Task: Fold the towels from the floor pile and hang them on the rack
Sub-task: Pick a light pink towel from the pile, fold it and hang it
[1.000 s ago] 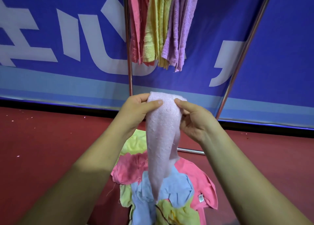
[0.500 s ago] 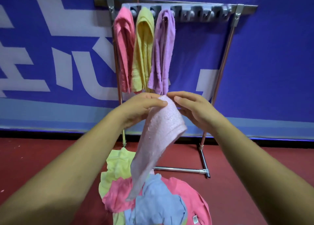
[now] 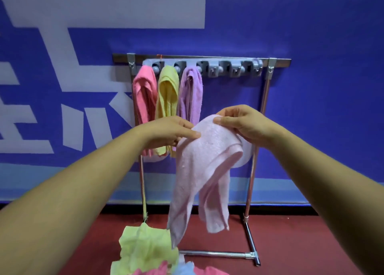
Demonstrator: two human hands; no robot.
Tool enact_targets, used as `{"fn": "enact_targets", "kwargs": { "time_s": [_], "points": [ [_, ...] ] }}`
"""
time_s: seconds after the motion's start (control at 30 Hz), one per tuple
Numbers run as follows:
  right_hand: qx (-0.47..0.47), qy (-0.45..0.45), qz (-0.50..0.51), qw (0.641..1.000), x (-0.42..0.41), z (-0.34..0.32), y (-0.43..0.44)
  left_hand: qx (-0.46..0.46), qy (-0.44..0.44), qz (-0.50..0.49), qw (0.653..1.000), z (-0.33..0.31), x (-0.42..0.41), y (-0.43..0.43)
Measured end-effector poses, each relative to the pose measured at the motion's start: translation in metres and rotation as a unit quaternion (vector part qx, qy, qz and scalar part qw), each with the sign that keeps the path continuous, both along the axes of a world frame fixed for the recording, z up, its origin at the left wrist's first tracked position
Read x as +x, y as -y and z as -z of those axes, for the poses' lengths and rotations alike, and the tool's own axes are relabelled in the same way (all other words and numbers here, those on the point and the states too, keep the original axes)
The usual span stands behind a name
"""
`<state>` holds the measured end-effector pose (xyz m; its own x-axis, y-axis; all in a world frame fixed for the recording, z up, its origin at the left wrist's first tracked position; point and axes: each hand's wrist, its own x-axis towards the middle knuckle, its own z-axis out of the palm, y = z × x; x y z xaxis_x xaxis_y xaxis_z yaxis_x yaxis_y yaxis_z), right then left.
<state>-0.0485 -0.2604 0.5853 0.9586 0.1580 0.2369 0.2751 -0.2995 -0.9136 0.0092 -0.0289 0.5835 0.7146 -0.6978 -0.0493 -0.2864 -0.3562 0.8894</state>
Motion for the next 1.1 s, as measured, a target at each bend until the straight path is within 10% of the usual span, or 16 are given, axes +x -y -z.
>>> {"fn": "enact_targets", "kwargs": {
  "time_s": [0.27,0.53,1.1],
  "points": [
    [-0.05,0.072,0.108,0.99,0.038,-0.03,0.046,-0.051,0.169,-0.07,0.982,-0.036,0.052,0.055],
    [-0.175,0.18,0.217,0.943,0.099,-0.08,0.062,0.062,0.413,-0.164,0.893,-0.097,0.111,0.093],
    [-0.369,0.18,0.393,0.823,0.216,-0.101,0.06,0.125,0.448,-0.342,0.816,-0.103,0.187,0.136]
  ]
}}
